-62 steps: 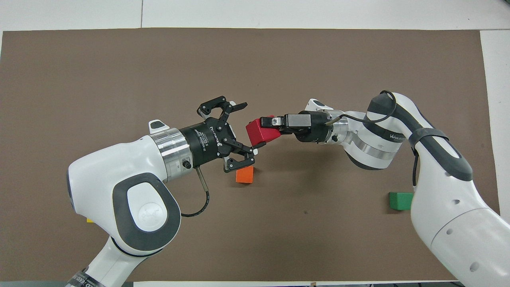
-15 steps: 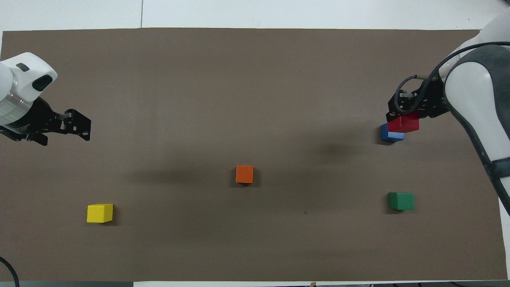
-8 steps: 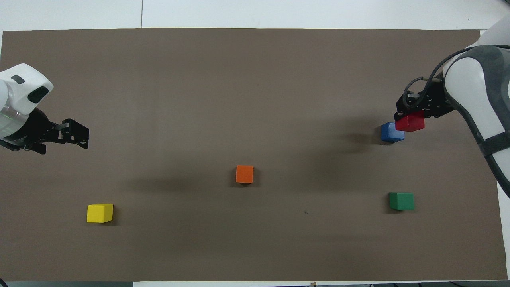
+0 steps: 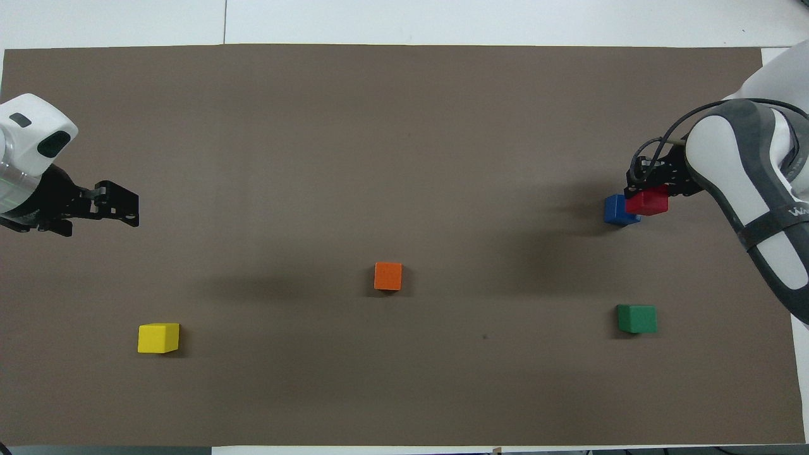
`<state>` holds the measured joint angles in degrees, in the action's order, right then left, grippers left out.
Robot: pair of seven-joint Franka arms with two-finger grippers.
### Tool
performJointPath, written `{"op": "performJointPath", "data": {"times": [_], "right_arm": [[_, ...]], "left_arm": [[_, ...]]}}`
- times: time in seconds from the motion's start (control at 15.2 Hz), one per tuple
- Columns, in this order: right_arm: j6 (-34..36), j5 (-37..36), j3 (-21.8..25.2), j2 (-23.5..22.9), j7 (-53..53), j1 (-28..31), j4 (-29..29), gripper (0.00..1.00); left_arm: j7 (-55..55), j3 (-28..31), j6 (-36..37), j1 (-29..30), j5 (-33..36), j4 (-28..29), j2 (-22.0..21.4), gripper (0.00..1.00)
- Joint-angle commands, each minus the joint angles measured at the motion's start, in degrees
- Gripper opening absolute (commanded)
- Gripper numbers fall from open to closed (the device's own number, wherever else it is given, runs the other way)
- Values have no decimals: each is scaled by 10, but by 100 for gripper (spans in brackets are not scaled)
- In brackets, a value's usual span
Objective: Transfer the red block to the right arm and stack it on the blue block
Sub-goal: 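Lower the red cube onto the blue cube and open the right gripper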
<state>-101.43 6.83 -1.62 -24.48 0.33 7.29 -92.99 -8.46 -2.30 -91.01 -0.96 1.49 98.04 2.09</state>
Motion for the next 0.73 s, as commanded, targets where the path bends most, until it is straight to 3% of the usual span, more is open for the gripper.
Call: {"op": "performJointPath", "data": {"times": [0.0,0.66], "right_arm": [[-30,-15,-8,14,21,6,-34,0],[-51,-15,-8,17,49,-6,-54,0]], "left_arm": [[-13,5,-8,-3,-9,-1,-1,100],[-11,6,-9,-2,-11,6,-2,100]]}}
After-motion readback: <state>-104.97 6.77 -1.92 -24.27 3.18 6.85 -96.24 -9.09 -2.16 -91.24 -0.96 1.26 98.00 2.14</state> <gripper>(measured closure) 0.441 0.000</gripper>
